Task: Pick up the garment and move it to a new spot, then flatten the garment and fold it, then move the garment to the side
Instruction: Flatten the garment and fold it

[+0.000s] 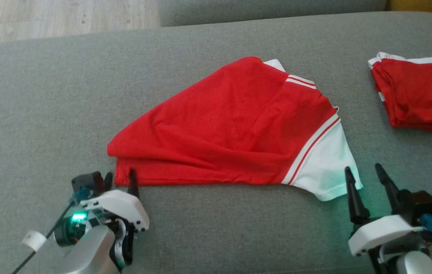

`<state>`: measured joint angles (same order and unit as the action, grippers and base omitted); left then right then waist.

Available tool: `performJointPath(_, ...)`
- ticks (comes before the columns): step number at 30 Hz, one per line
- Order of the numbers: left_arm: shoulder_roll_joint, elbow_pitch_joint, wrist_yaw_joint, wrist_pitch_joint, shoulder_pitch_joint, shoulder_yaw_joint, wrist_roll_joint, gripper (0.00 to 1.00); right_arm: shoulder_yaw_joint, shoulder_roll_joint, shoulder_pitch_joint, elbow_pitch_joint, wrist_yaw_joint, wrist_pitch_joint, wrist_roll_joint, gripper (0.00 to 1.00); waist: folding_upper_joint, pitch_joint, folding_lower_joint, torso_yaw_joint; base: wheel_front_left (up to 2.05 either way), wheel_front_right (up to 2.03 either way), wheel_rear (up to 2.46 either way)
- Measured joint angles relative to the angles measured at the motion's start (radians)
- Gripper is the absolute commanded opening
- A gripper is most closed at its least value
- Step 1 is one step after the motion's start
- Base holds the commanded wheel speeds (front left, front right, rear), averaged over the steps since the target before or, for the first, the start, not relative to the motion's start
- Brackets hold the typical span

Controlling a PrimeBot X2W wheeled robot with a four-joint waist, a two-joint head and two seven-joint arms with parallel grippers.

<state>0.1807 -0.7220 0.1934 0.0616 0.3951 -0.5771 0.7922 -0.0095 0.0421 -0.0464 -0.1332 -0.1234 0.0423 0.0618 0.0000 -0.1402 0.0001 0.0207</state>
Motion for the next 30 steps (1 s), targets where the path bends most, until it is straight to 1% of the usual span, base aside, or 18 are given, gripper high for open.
performJointPath(1, -0.003, -0.009, -0.002, 0.000, 0.008, 0.000, 0.000, 0.73, -0.011, 0.000, 0.000, -0.001, 0.000, 0.000, -0.004, 1.00, 0.0000, -0.003, -0.0001, 0.001, 0.00, 0.00, 0.00)
performJointPath(2, -0.005, -0.013, -0.010, 0.000, 0.014, 0.000, 0.000, 0.41, -0.024, 0.000, 0.000, -0.003, 0.000, -0.003, -0.008, 1.00, 0.0000, -0.005, 0.0000, 0.001, 0.00, 0.00, 0.00)
performJointPath(3, -0.006, -0.015, -0.013, 0.000, 0.016, 0.000, 0.000, 0.17, -0.039, 0.000, 0.000, -0.008, 0.000, -0.007, -0.013, 1.00, 0.0000, -0.007, 0.0000, 0.001, 0.00, 0.00, 0.00)
performJointPath(4, -0.007, -0.017, -0.019, 0.002, 0.015, 0.000, 0.000, 0.00, -0.055, 0.000, 0.001, -0.016, 0.000, -0.013, -0.019, 1.00, 0.0000, -0.008, 0.0000, -0.001, 0.00, 0.00, 0.00)
performJointPath(8, -0.019, -0.017, -0.019, 0.034, 0.011, 0.000, 0.010, 0.00, -0.108, 0.000, 0.020, -0.081, 0.000, -0.031, -0.044, 1.00, 0.0000, -0.009, 0.0000, -0.012, 0.00, 0.00, 0.00)
performJointPath(10, -0.024, -0.016, -0.019, 0.059, 0.005, 0.000, 0.010, 0.00, -0.127, 0.000, 0.052, -0.151, 0.000, -0.041, -0.065, 1.00, 0.0000, -0.012, -0.0001, -0.024, 0.00, 0.00, 0.00)
performJointPath(13, -0.024, -0.006, -0.018, 0.077, -0.002, 0.001, 0.010, 0.00, -0.133, 0.000, 0.085, -0.221, 0.000, -0.050, -0.086, 1.00, 0.0000, -0.015, -0.0001, -0.036, 0.00, 0.00, 0.00)
performJointPath(14, -0.024, -0.006, -0.018, 0.077, -0.002, 0.001, 0.010, 0.00, -0.133, 0.000, 0.085, -0.221, 0.000, -0.050, -0.086, 1.00, 0.0000, -0.015, -0.0001, -0.036, 0.00, 0.00, 0.00)
performJointPath(19, -0.022, 0.024, -0.017, 0.091, -0.030, 0.001, 0.010, 0.00, -0.117, 0.000, 0.124, -0.316, 0.000, -0.101, -0.089, 1.00, 0.0000, -0.019, -0.0001, -0.053, 0.00, 0.00, 0.00)
performJointPath(21, -0.021, 0.035, -0.016, 0.096, -0.036, 0.001, 0.009, 0.00, -0.103, 0.004, 0.141, -0.340, 0.000, -0.112, -0.074, 0.83, 0.0000, -0.018, -0.0001, -0.056, 0.00, 0.00, 0.00)
performJointPath(22, -0.020, 0.044, -0.016, 0.099, -0.036, 0.001, 0.009, 0.00, -0.093, 0.005, 0.149, -0.350, 0.000, -0.113, -0.066, 0.68, 0.0000, -0.018, -0.0001, -0.057, 0.00, 0.00, 0.00)
performJointPath(23, -0.019, 0.053, -0.014, 0.100, -0.036, 0.001, 0.009, 0.00, -0.086, 0.005, 0.159, -0.361, 0.000, -0.113, -0.056, 0.42, 0.0000, -0.016, -0.0001, -0.058, 0.00, 0.00, 0.00)
performJointPath(25, -0.017, 0.069, -0.008, 0.103, -0.037, 0.000, 0.009, 0.00, -0.068, 0.005, 0.175, -0.379, 0.000, -0.113, -0.032, 0.16, 0.0000, -0.013, -0.0001, -0.058, 0.00, 0.00, 0.00)
performJointPath(26, -0.015, 0.079, -0.008, 0.103, -0.038, 0.000, 0.009, 0.00, -0.062, 0.005, 0.181, -0.388, 0.000, -0.112, -0.018, 0.00, 0.0000, -0.011, -0.0001, -0.057, 0.00, 0.00, 0.00)
performJointPath(30, -0.004, 0.121, -0.009, 0.108, -0.060, 0.001, 0.010, 0.00, -0.039, 0.005, 0.181, -0.397, 0.000, -0.090, 0.042, 0.00, 0.0000, 0.008, -0.0001, -0.052, 0.00, 0.00, 0.00)
